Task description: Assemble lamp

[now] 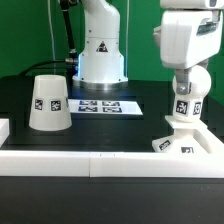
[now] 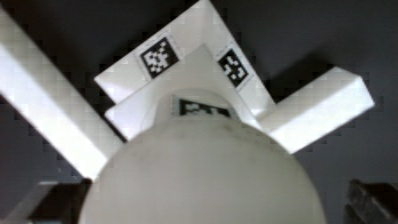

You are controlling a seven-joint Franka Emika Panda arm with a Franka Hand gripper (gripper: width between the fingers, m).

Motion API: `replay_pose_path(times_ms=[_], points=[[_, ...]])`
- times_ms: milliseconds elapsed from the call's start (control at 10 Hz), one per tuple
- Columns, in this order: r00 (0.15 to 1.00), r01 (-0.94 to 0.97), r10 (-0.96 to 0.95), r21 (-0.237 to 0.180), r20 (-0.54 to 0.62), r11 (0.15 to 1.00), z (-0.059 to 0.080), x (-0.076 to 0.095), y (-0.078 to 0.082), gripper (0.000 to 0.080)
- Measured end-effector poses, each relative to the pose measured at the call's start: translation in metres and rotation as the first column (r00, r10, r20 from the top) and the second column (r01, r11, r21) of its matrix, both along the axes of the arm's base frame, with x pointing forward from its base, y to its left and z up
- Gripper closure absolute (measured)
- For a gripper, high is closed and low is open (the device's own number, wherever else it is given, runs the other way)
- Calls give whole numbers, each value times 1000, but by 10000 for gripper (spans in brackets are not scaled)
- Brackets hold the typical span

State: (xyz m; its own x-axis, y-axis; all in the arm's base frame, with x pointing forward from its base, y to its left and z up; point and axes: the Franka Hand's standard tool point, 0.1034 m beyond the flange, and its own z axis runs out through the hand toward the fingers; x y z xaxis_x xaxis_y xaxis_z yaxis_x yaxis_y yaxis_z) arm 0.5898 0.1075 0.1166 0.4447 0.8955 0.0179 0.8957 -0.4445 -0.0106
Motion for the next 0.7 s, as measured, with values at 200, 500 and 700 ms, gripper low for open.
replay_pose_path(times_ms=[200,500,700], points=[[997,-73,73,-3,0,997,0,3,-2,101],[988,-155,155,-13,-1,988,-1,2,-6,101],[991,-135,135,-13,-4,991,-1,2,-7,199]])
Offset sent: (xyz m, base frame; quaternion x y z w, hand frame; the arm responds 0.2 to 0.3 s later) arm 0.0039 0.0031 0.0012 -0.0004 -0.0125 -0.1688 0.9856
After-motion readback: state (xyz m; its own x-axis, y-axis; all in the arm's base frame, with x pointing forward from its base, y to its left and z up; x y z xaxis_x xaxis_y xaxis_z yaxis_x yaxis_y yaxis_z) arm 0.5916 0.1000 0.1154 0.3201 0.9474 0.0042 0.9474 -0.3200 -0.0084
